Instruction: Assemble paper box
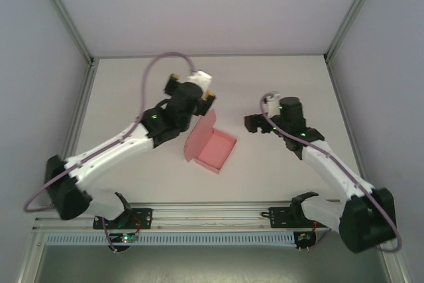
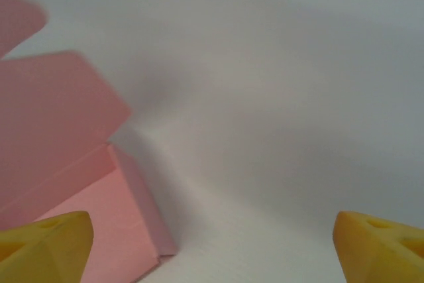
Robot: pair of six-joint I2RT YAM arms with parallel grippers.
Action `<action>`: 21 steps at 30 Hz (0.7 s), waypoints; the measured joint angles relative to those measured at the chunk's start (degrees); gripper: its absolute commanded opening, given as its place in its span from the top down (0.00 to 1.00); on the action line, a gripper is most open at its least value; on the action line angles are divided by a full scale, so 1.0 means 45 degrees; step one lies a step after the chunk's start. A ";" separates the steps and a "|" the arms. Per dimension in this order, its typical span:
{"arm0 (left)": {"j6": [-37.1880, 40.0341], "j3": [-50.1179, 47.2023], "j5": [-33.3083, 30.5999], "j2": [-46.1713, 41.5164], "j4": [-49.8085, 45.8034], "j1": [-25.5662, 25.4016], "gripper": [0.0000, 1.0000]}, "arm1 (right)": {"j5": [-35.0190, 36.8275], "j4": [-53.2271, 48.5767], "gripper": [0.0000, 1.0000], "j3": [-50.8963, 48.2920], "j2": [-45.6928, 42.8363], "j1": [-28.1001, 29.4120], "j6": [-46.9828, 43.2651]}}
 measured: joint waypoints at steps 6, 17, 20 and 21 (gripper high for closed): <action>-0.3444 -0.1729 -0.0928 -0.1715 -0.1982 0.0233 0.00 | 0.0029 -0.0894 0.25 0.2302 0.3385 0.1486 -0.1715; -0.6528 -0.2715 -0.1885 -0.1331 -0.4381 0.1078 0.00 | 0.0097 -0.2161 0.46 0.3662 0.6552 0.2016 -0.2331; -0.6771 -0.2720 -0.1875 -0.1112 -0.4473 0.1253 0.00 | 0.0287 -0.2341 0.58 0.3910 0.6887 0.2074 -0.2186; -0.6834 -0.2720 -0.1870 -0.1039 -0.4478 0.1273 0.00 | 0.0335 -0.2351 0.64 0.3934 0.6907 0.2069 -0.2103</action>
